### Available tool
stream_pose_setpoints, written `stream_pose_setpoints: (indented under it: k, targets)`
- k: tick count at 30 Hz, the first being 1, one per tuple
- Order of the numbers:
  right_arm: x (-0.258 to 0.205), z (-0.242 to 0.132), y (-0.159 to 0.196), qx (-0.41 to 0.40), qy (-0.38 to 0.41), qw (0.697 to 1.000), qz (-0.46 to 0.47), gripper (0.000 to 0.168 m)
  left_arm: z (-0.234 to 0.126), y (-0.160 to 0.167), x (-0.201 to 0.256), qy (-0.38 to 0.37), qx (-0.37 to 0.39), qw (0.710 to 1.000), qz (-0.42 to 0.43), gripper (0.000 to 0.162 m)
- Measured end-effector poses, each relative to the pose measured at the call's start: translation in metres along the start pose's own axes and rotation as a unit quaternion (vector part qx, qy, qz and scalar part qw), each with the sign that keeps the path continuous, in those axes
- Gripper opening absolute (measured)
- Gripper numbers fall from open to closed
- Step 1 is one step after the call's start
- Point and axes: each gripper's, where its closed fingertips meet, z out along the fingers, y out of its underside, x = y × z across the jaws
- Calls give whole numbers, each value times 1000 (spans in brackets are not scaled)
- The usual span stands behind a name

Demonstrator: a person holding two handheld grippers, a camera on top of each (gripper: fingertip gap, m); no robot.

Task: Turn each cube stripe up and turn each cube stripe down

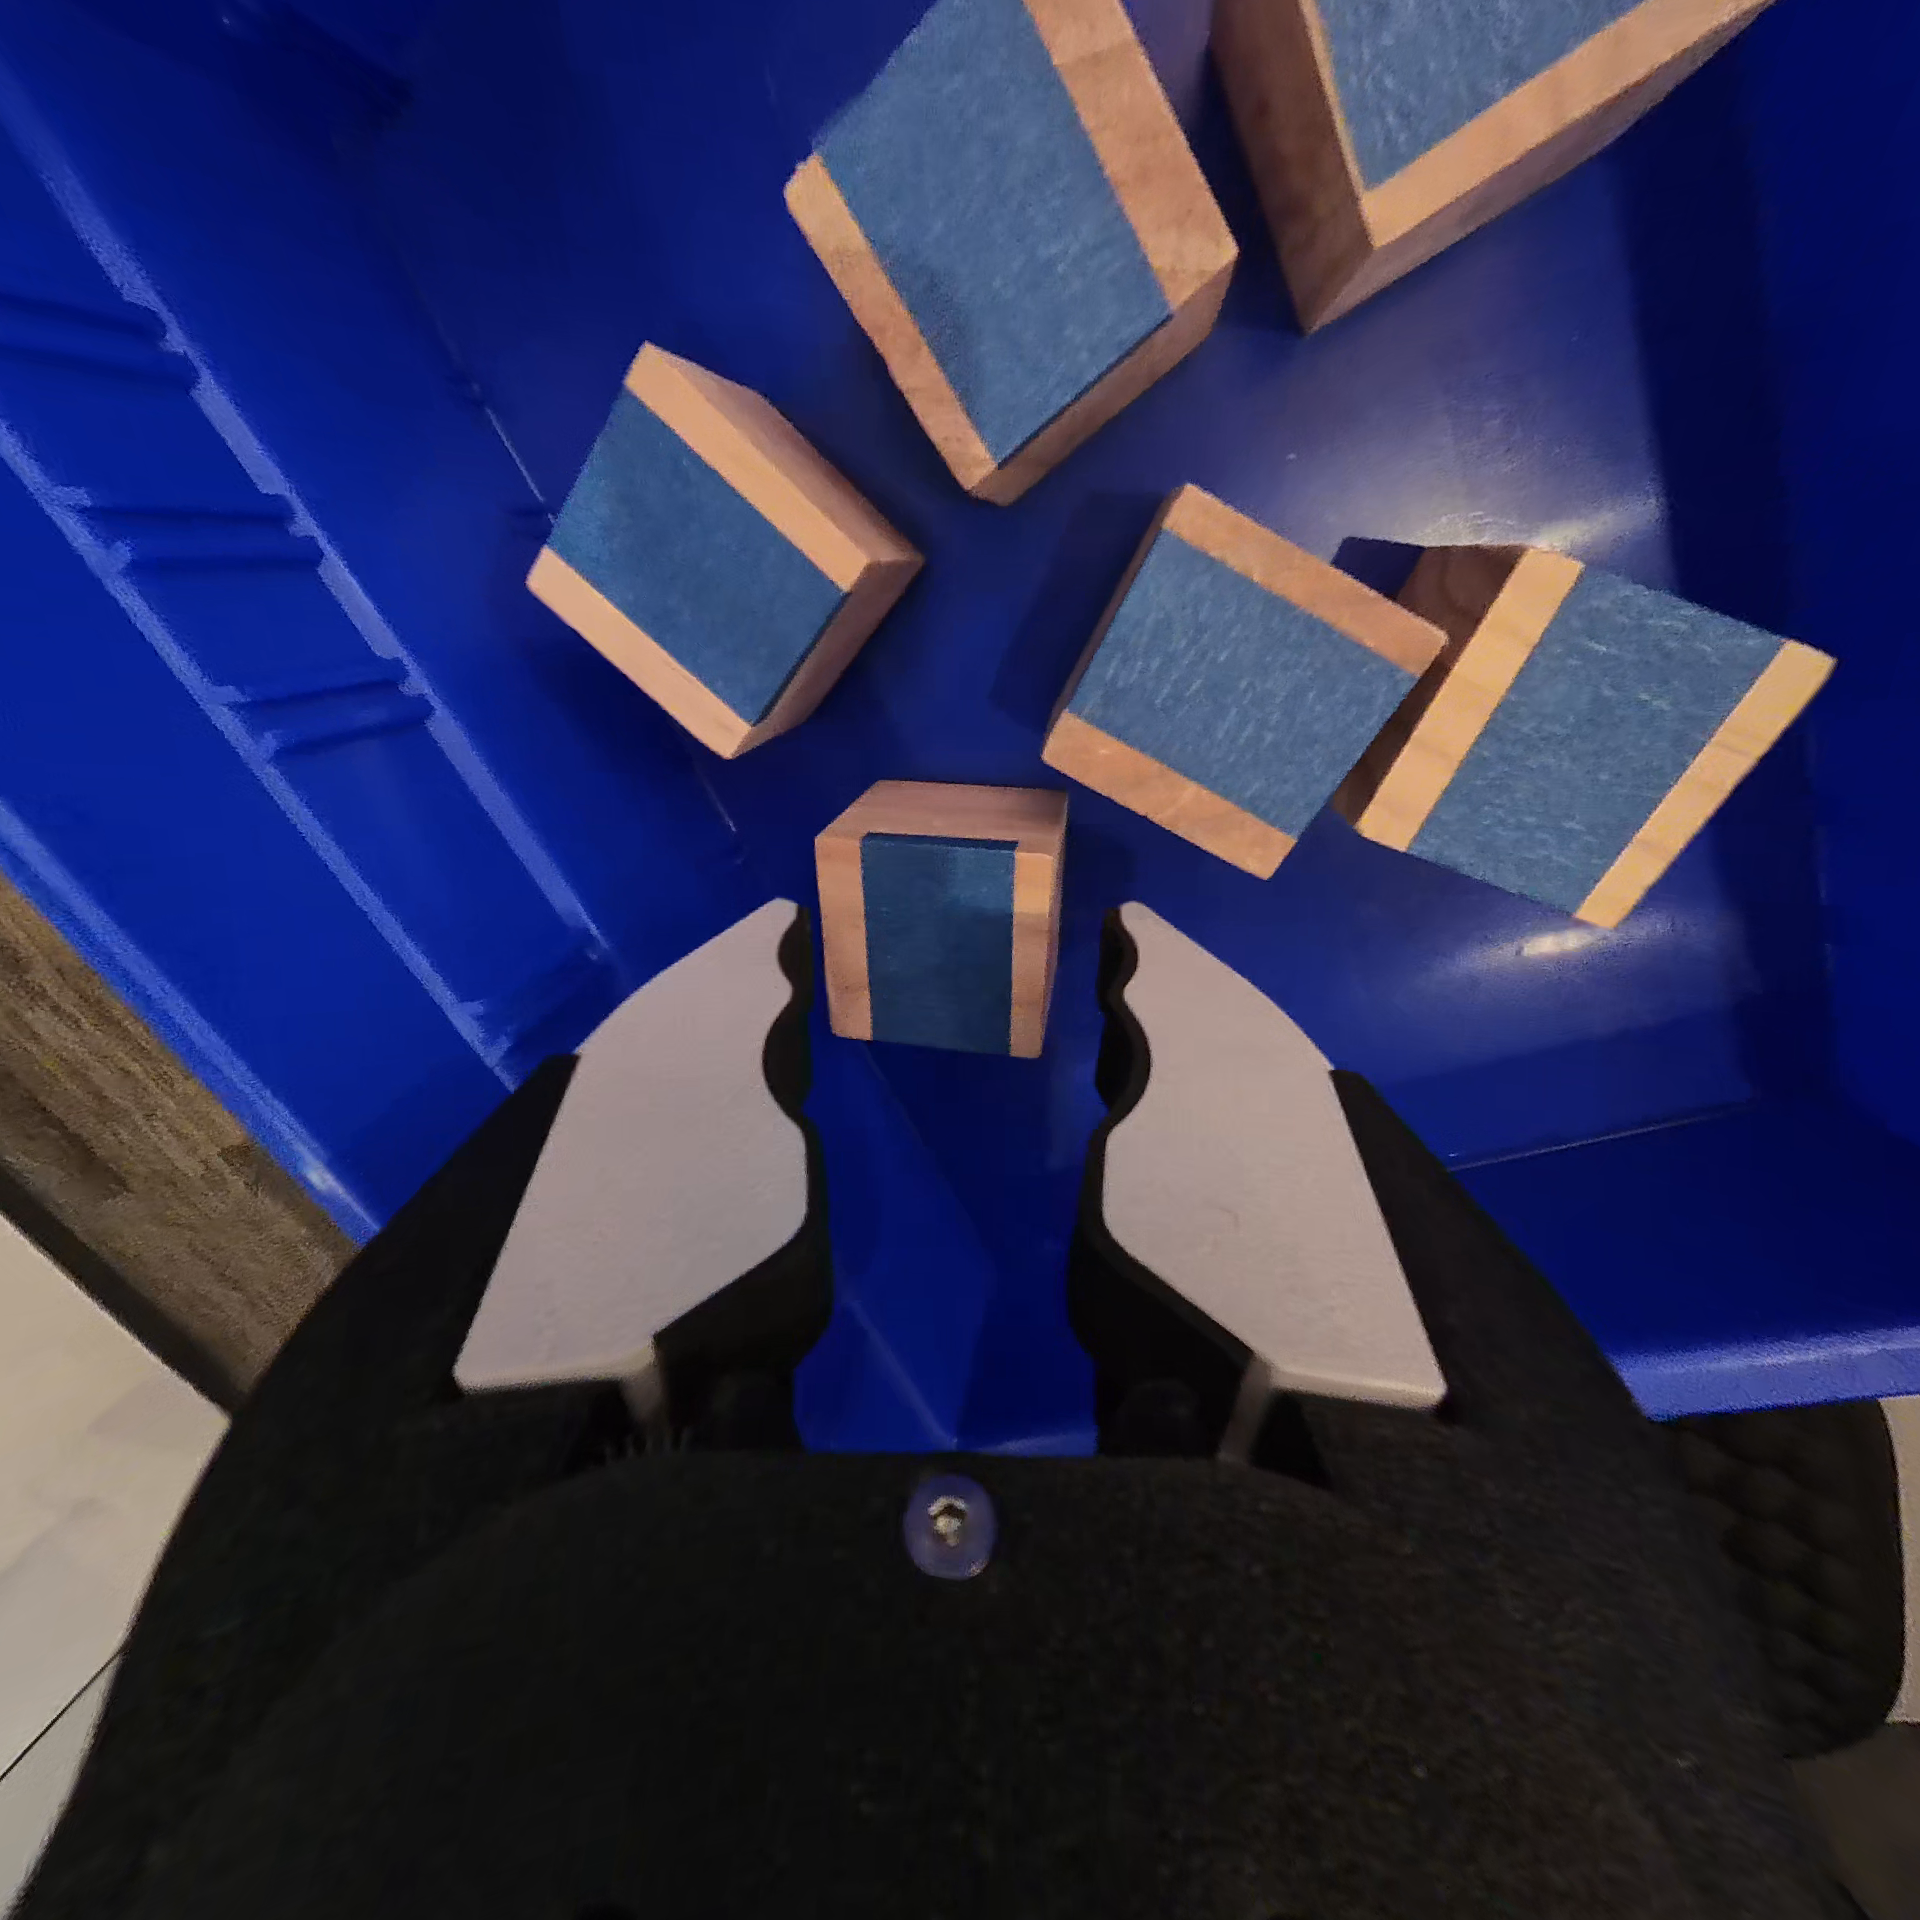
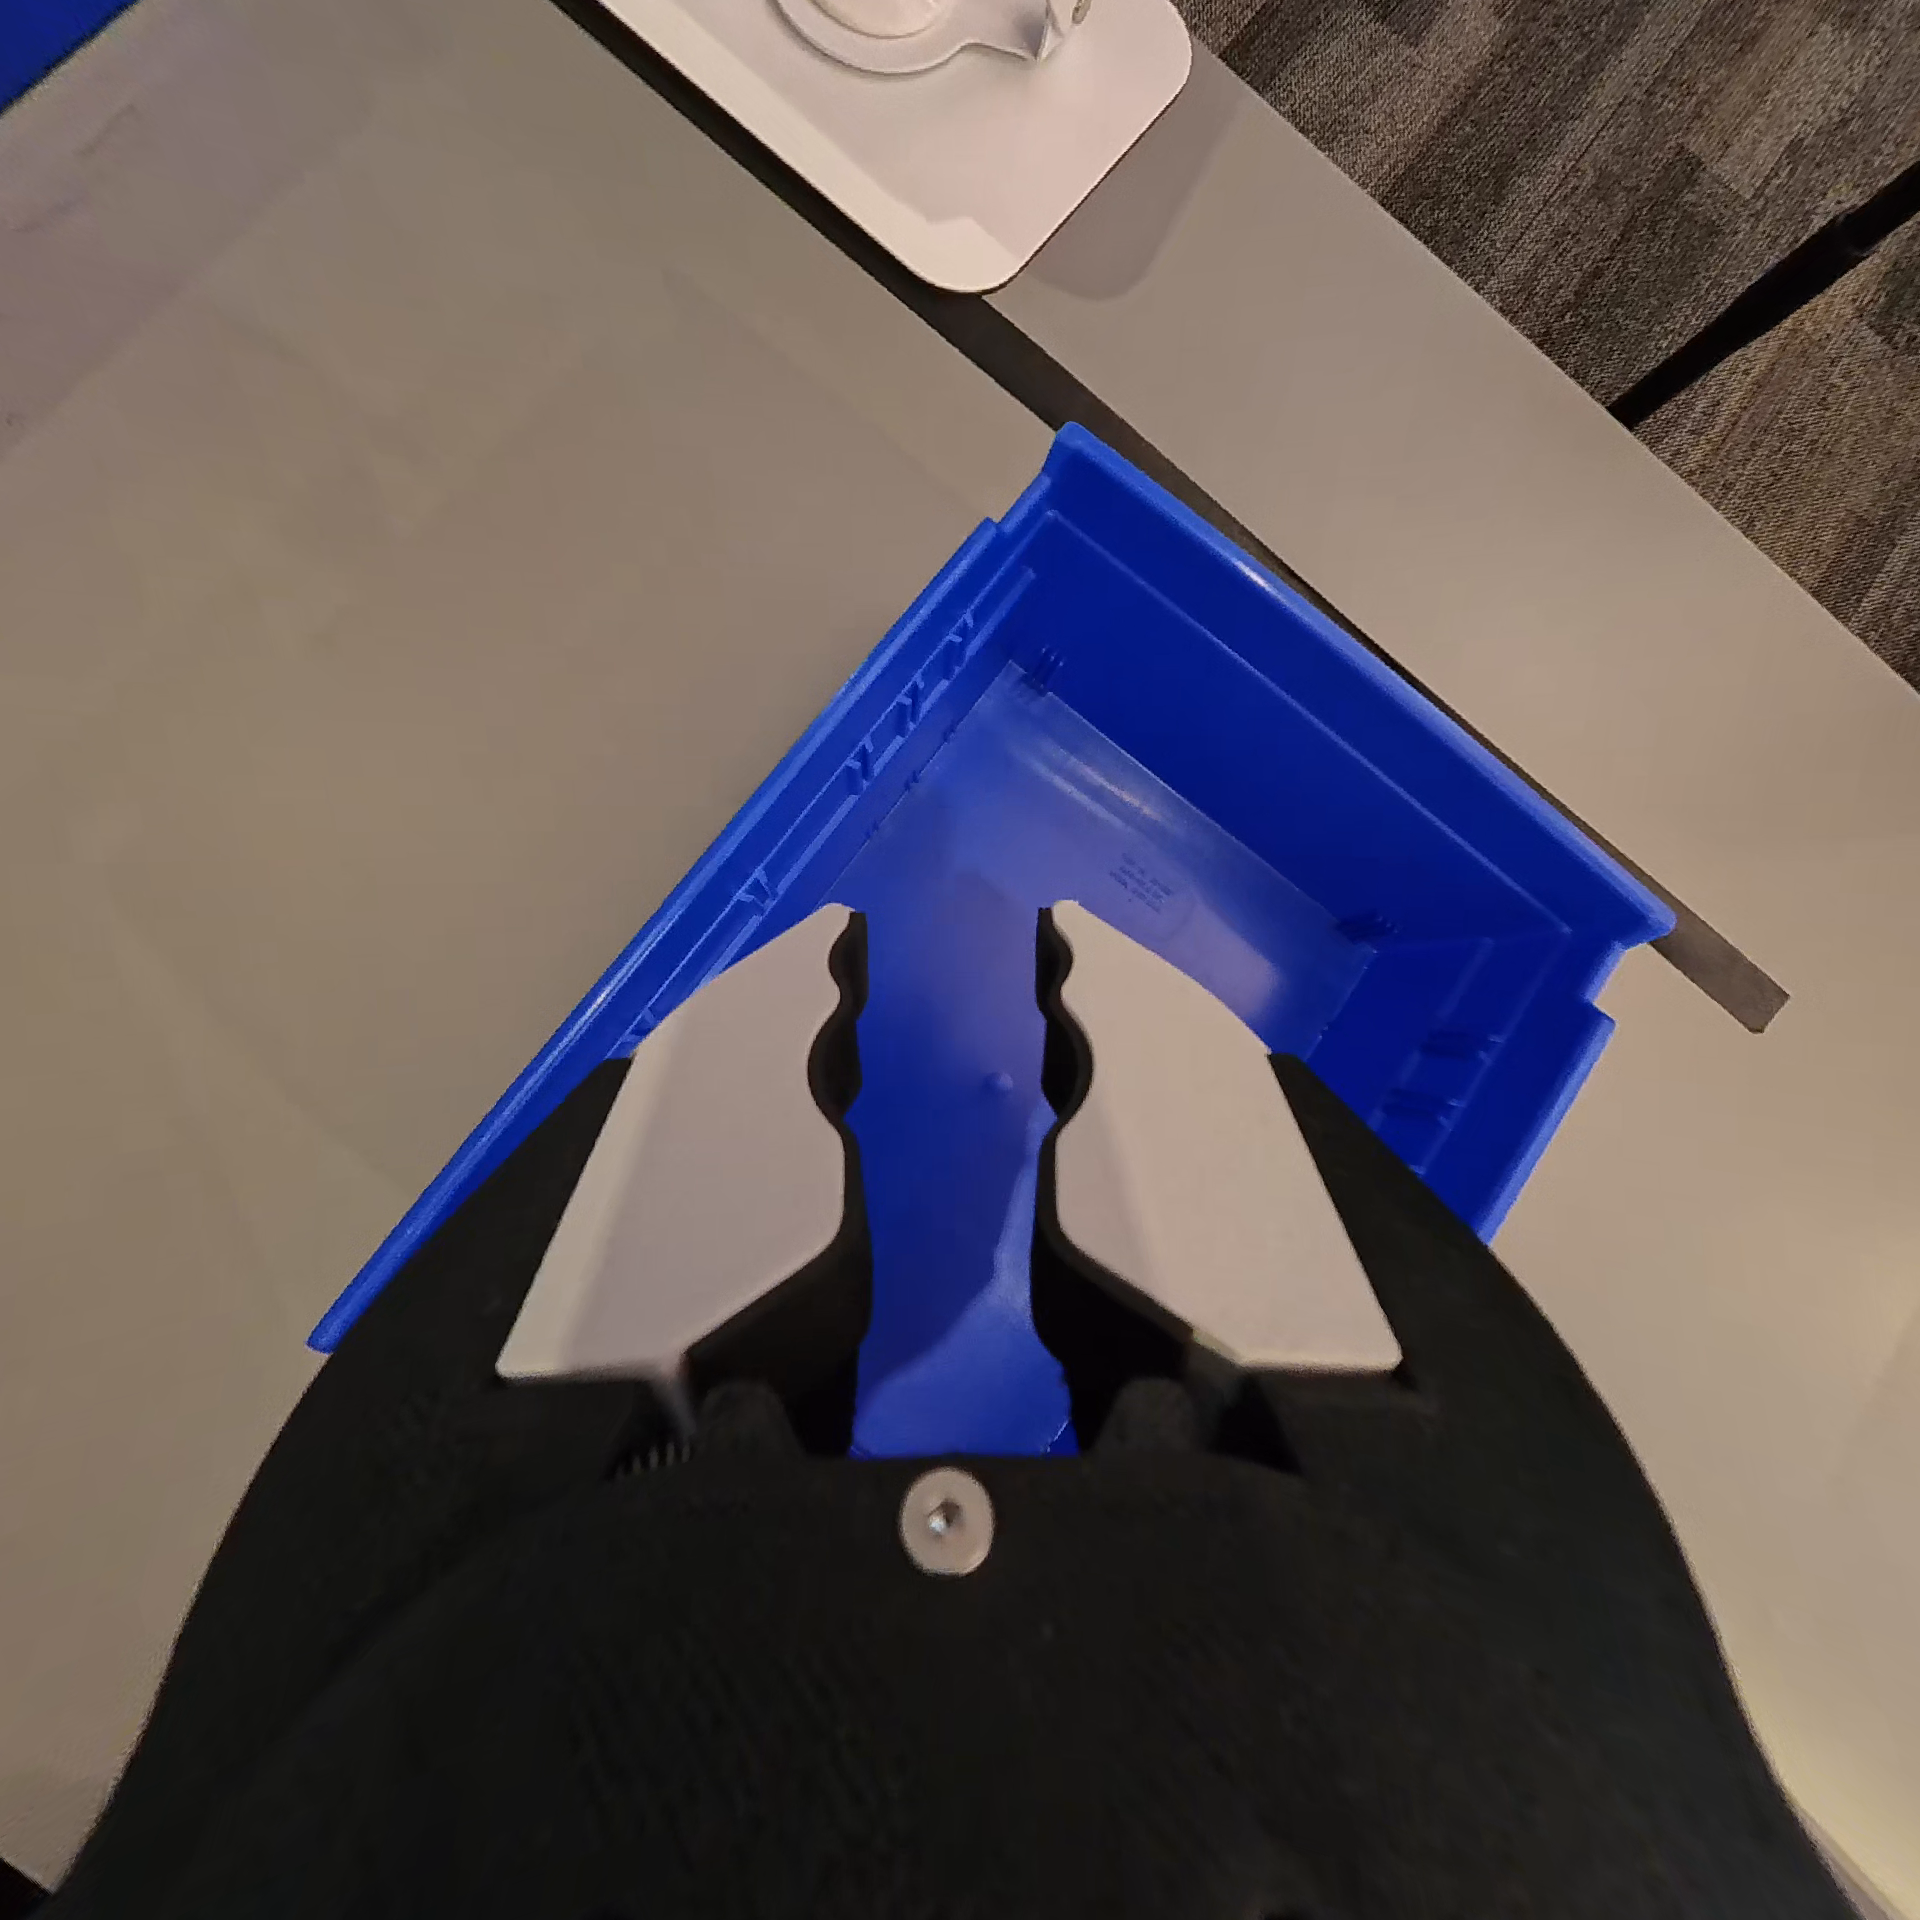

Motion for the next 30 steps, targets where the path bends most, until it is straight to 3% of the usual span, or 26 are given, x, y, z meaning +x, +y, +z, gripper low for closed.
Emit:
stream_pose_setpoints:
  k: [1,13,16,20,22,25,27,30]
  targets:
    - [0,0,0,0,-1,1000,-1,33,1,1,-2,-7,-4,1000,2,54]
    - [-3,3,2,-9,-5,1000,-11,33,11,10,0,24,-26,999,-6,46]
    - [-2,3,0,-8,1,1000,-12,33,-9,4,-3,16,6,1000,-5,46]
    - [-1,-4,-15,21,35,999,-33,32,-72,-18,13,30,109,994,1,46]
    - [-7,-14,-40,80,62,992,-75,32,-111,-32,36,63,178,982,15,46]
    - [-36,-43,-96,242,93,959,-118,39,-165,-57,84,134,284,948,56,46]
    - [-82,-62,-122,347,49,923,-159,46,-194,-70,120,186,338,918,89,46]
    - [-159,-86,-134,485,-18,839,-248,56,-229,-85,174,257,394,872,131,46]
